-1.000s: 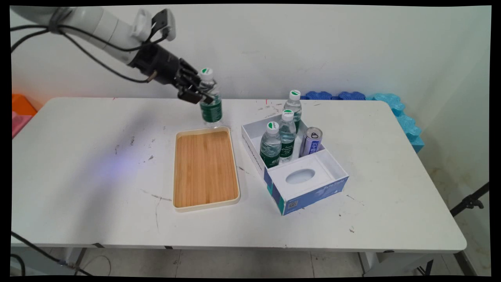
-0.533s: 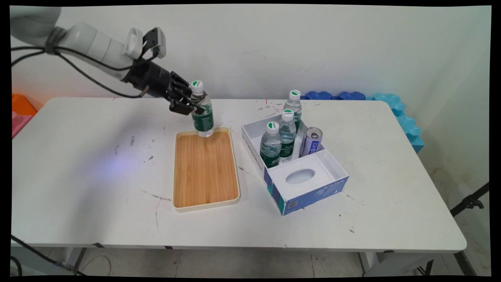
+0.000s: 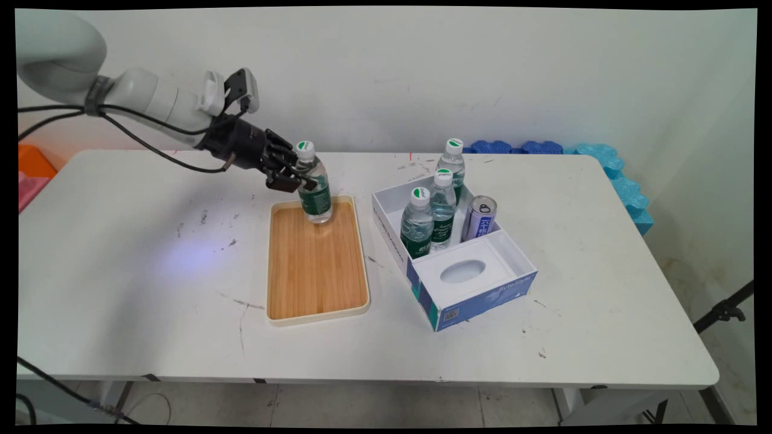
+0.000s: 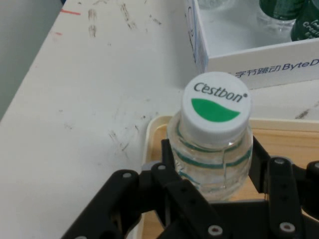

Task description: Place the picked object on the tray

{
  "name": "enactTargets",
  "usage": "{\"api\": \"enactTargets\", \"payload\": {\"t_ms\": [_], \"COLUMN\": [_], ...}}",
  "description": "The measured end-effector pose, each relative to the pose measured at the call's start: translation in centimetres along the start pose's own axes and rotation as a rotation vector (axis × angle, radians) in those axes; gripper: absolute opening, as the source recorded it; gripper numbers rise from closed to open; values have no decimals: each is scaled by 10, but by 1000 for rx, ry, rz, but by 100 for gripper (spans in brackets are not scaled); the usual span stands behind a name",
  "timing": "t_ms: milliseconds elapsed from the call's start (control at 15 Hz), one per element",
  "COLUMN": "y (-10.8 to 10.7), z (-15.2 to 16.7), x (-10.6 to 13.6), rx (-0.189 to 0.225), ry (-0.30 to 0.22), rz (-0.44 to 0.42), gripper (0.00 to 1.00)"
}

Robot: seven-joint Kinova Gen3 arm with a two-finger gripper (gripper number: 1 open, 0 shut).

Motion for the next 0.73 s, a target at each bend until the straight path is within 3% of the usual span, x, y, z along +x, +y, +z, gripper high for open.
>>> {"api": "enactTargets", "payload": {"t_ms": [400, 467, 733], "y": [2, 3, 4], "z": [7, 8, 8], "x": [-12, -13, -18], "rx": [7, 7, 11], "ry": [4, 4, 5], "rz": [-20, -22, -29], "gripper": [0, 100, 100]}}
